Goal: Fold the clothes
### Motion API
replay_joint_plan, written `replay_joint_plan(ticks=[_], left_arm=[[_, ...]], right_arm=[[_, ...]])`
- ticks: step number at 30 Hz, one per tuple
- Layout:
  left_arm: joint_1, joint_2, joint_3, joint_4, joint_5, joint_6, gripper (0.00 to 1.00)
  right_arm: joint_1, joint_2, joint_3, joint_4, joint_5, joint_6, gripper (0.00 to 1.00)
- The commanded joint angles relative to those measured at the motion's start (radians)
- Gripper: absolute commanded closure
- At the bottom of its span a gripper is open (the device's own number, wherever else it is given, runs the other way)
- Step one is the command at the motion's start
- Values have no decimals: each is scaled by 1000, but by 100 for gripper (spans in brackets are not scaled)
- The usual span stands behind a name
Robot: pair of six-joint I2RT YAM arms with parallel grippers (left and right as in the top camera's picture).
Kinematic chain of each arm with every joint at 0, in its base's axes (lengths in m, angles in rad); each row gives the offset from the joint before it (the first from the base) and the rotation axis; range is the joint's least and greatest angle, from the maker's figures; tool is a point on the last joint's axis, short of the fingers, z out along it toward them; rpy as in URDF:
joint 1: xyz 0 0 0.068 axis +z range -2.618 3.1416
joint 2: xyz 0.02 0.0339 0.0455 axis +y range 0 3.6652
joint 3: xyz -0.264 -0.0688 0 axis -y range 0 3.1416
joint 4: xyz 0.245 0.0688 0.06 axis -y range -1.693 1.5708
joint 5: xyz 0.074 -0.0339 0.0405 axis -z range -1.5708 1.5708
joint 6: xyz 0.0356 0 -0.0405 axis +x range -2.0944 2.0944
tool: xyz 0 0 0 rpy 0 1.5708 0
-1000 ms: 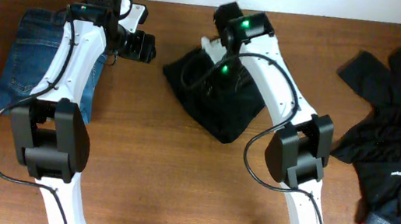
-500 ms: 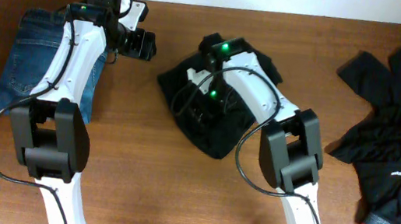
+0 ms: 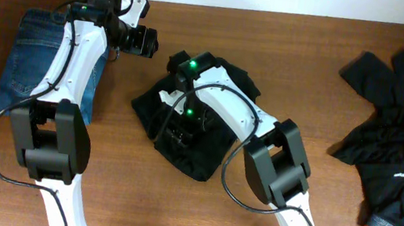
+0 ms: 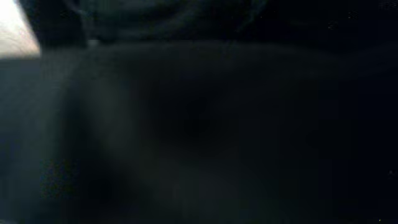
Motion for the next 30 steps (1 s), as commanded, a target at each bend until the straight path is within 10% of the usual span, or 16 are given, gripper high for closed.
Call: replay_joint_plan(ticks=[1, 11, 30], left_arm=[[0, -22, 7, 5, -2, 9, 14], [0, -7, -47, 6, 80, 34, 5], [-3, 326, -47, -201, 797, 129, 1]], right_arm=[[-12, -152, 8, 19, 29, 9, 14], [-127, -354, 44, 45, 62, 79, 11], [-234, -375, 43, 26, 62, 185, 9]])
